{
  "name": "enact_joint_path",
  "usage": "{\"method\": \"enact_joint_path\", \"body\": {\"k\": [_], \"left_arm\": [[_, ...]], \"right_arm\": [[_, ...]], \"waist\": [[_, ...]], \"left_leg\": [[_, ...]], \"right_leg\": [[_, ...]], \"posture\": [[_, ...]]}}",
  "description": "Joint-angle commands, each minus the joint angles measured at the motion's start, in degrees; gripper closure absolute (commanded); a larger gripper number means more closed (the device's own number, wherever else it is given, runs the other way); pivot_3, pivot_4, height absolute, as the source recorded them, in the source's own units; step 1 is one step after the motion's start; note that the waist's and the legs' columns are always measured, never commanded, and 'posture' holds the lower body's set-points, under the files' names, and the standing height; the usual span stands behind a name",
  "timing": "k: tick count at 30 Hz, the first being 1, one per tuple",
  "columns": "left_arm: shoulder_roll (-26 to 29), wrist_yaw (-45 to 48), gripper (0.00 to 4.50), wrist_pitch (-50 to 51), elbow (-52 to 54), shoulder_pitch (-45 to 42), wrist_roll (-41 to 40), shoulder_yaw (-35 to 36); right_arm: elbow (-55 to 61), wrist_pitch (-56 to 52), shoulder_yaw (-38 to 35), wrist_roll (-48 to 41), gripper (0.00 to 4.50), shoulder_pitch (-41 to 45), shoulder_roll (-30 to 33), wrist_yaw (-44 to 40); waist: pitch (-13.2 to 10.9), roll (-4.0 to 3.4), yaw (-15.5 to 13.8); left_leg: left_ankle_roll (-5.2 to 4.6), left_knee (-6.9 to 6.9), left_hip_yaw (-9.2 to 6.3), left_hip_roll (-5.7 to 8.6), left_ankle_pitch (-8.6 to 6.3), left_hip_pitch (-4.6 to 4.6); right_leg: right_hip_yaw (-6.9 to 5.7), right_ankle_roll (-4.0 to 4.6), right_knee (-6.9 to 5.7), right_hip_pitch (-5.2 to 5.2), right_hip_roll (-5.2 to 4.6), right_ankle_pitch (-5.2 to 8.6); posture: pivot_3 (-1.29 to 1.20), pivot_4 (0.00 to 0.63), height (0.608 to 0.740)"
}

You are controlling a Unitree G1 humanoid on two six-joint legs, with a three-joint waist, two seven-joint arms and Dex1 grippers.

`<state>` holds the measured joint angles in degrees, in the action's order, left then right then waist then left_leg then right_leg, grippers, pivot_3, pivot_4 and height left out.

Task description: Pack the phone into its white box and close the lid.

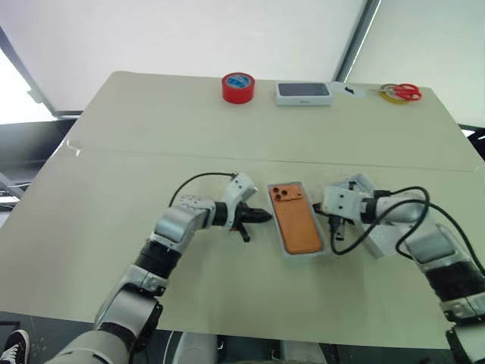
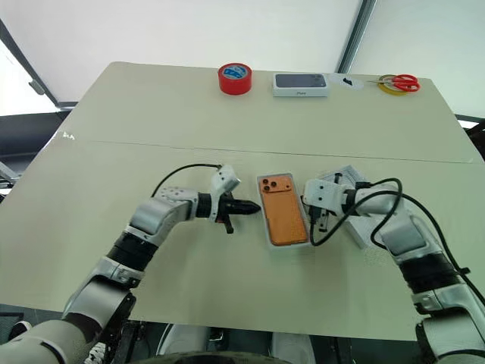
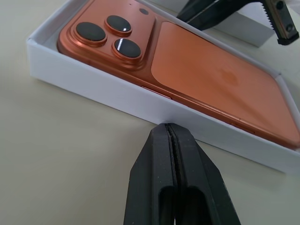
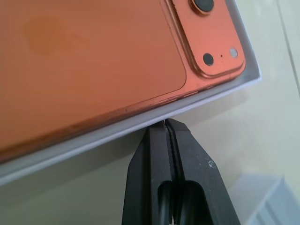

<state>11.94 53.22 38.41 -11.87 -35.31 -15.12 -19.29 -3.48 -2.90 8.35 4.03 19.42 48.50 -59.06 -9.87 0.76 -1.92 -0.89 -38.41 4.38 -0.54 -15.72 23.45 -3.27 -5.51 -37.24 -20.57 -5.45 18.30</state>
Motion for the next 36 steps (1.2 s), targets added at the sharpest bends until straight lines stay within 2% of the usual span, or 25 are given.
{"method": "enact_joint_path", "body": {"k": [1, 11, 14, 20, 25, 28, 31, 32, 33, 35, 36], "left_arm": [[-2.7, 0.3, 4.45, -1.4, 0.8, -0.6, -0.4, -1.1], [-4.5, 0.1, 4.45, -3.6, -1.9, -1.6, 1.0, -0.3], [-2.8, 1.2, 4.45, -4.1, -2.4, -2.1, 0.9, 0.6], [0.1, 0.9, 4.45, -6.3, -1.7, -1.1, 0.9, 2.4], [0.3, -1.3, 4.45, -7.4, -1.3, -0.4, 0.4, 4.9], [0.2, -3.0, 4.45, -9.3, -0.5, -0.1, 0.0, 7.3], [1.4, -3.2, 4.45, -9.7, 0.3, 0.1, -1.3, 10.1], [2.2, -2.8, 4.21, -8.2, 0.6, 0.1, -2.3, 11.2], [3.4, -1.2, 3.92, -7.9, 2.0, 0.6, -3.5, 12.0], [5.1, 0.5, 3.10, -8.3, 4.2, 1.4, -4.6, 12.8], [6.0, 0.8, 2.59, -10.1, 5.2, 2.0, -4.2, 12.9]], "right_arm": [[4.6, -1.6, -1.4, -2.0, 4.48, -3.4, 1.8, -1.9], [7.0, -4.3, -3.3, -3.0, 4.48, -6.3, 3.5, -1.8], [3.1, -0.1, -3.0, 0.7, 4.48, -3.7, 2.7, 2.3], [-4.0, 2.6, -1.6, 3.2, 4.48, 1.6, 0.9, 5.3], [-9.3, 5.2, -0.1, 7.3, 4.48, 5.3, -0.6, 9.6], [-11.9, 5.6, 0.6, 9.2, 4.48, 5.9, 0.6, 10.0], [-11.3, 4.8, -0.8, 6.6, 4.48, 5.2, 1.5, 7.2], [-9.8, 1.1, -2.3, 3.2, 4.50, 4.7, 1.1, 4.8], [-8.0, -1.8, -3.7, 0.2, 4.24, 4.1, 0.9, 3.0], [-5.5, -4.8, -5.1, -2.5, 3.60, 3.3, 0.9, 1.4], [-4.5, -5.5, -5.9, -2.9, 3.09, 2.8, 0.8, 2.0]], "waist": [[0.0, 0.00, 0.0], [0.0, -0.01, -0.1], [0.0, -0.01, 0.0], [0.0, -0.03, 1.3], [0.0, -0.03, 1.5], [0.0, -0.03, 1.2], [0.0, -0.03, 1.2], [0.0, -0.03, 1.2], [0.0, -0.03, 1.2], [0.0, -0.03, 1.3], [0.0, -0.03, 1.4]], "left_leg": [[0.00, 0.00, 0.00, -0.03, 0.00, -0.01], [0.00, 0.00, -0.02, -0.05, 0.00, -0.01], [0.00, -0.01, -0.02, -0.05, 0.00, -0.01], [0.01, 0.03, -0.02, -0.05, 0.01, 0.00], [0.01, 0.04, 0.00, -0.06, 0.01, 0.00], [0.02, 0.02, 0.02, -0.06, 0.02, -0.01], [0.01, 0.02, 0.02, -0.05, 0.02, 0.00], [0.02, 0.02, 0.02, -0.05, 0.02, 0.00], [0.02, 0.02, 0.02, -0.05, 0.02, 0.00], [0.02, 0.04, 0.01, -0.06, 0.02, 0.00], [0.02, 0.04, 0.01, -0.07, 0.02, -0.01]], "right_leg": [[0.00, 0.00, 0.00, 0.00, 0.02, 0.00], [0.00, 0.01, 0.01, 0.00, 0.02, 0.00], [0.00, 0.01, 0.01, 0.00, 0.02, 0.00], [0.00, 0.01, 0.01, -0.03, 0.03, 0.00], [0.00, 0.01, 0.01, -0.05, 0.07, 0.00], [0.00, 0.01, 0.00, -0.04, 0.06, 0.00], [-0.01, 0.00, 0.00, -0.04, 0.05, 0.00], [-0.01, 0.00, 0.00, -0.03, 0.05, 0.00], [-0.01, 0.00, 0.00, -0.03, 0.06, 0.00], [-0.01, 0.00, 0.00, -0.03, 0.07, 0.00], [-0.01, 0.00, 0.01, -0.03, 0.08, 0.00]], "posture": [[0.00, 0.150, 0.730], [0.00, 0.150, 0.730], [0.00, 0.150, 0.730], [0.00, 0.150, 0.730], [0.00, 0.150, 0.730], [0.00, 0.150, 0.730], [0.00, 0.150, 0.730], [0.00, 0.150, 0.730], [0.00, 0.150, 0.730], [0.00, 0.150, 0.730], [0.00, 0.150, 0.730]]}}
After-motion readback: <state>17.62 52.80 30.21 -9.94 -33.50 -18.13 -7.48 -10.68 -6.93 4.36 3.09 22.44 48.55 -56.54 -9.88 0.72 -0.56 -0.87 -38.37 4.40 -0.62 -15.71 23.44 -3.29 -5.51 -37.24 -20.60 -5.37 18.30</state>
